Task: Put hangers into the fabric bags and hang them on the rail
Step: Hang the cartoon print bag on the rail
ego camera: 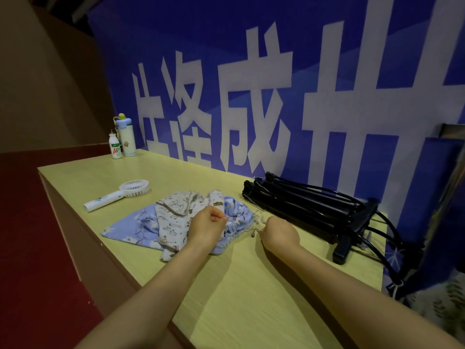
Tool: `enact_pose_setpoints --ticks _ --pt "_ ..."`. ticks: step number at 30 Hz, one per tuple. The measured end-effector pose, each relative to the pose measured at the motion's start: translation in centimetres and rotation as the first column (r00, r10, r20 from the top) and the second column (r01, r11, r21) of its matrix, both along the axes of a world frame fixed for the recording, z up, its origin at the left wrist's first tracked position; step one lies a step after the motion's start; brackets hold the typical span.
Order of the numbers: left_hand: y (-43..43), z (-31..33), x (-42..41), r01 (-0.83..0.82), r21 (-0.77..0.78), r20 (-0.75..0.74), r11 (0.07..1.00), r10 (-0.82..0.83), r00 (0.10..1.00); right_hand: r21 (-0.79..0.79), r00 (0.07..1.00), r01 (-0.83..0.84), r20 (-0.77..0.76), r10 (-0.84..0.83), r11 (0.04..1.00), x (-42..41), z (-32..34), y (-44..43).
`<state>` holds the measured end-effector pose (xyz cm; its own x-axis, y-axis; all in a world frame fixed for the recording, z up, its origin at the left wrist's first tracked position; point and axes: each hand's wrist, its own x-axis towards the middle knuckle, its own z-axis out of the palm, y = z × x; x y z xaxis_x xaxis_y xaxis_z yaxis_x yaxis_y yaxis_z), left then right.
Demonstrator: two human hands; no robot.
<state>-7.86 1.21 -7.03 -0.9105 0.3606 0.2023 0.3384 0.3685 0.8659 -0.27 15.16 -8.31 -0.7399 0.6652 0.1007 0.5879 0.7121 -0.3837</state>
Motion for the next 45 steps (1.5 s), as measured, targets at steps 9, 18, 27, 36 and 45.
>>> enact_pose_setpoints --ticks 9,18,27,36,45 --pt "-1.8 0.9 -0.7 -0.068 0.055 -0.018 0.996 0.069 0.997 -0.084 0.998 0.052 -0.02 -0.054 0.995 0.3 0.8 -0.6" --pt "-4.3 0.2 -1.9 0.07 -0.471 -0.154 0.879 -0.16 0.975 -0.348 0.82 -0.23 -0.572 -0.012 0.909 -0.6 1.3 -2.7" --pt "-5.9 0.5 -1.8 0.267 -0.184 -0.264 0.946 -0.309 0.913 -0.641 0.717 -0.502 -0.684 -0.135 0.58 -2.3 3.2 -6.3" --pt "-7.9 2.8 -1.0 0.52 0.135 0.247 0.844 -0.537 0.807 -0.733 0.821 -0.463 -0.567 -0.07 0.499 -3.2 4.4 -6.0" --pt "-5.5 2.6 -4.2 -0.365 -0.021 -0.405 0.931 0.326 0.854 -0.694 0.694 -0.677 -0.713 -0.102 0.244 -1.9 4.0 -5.4"
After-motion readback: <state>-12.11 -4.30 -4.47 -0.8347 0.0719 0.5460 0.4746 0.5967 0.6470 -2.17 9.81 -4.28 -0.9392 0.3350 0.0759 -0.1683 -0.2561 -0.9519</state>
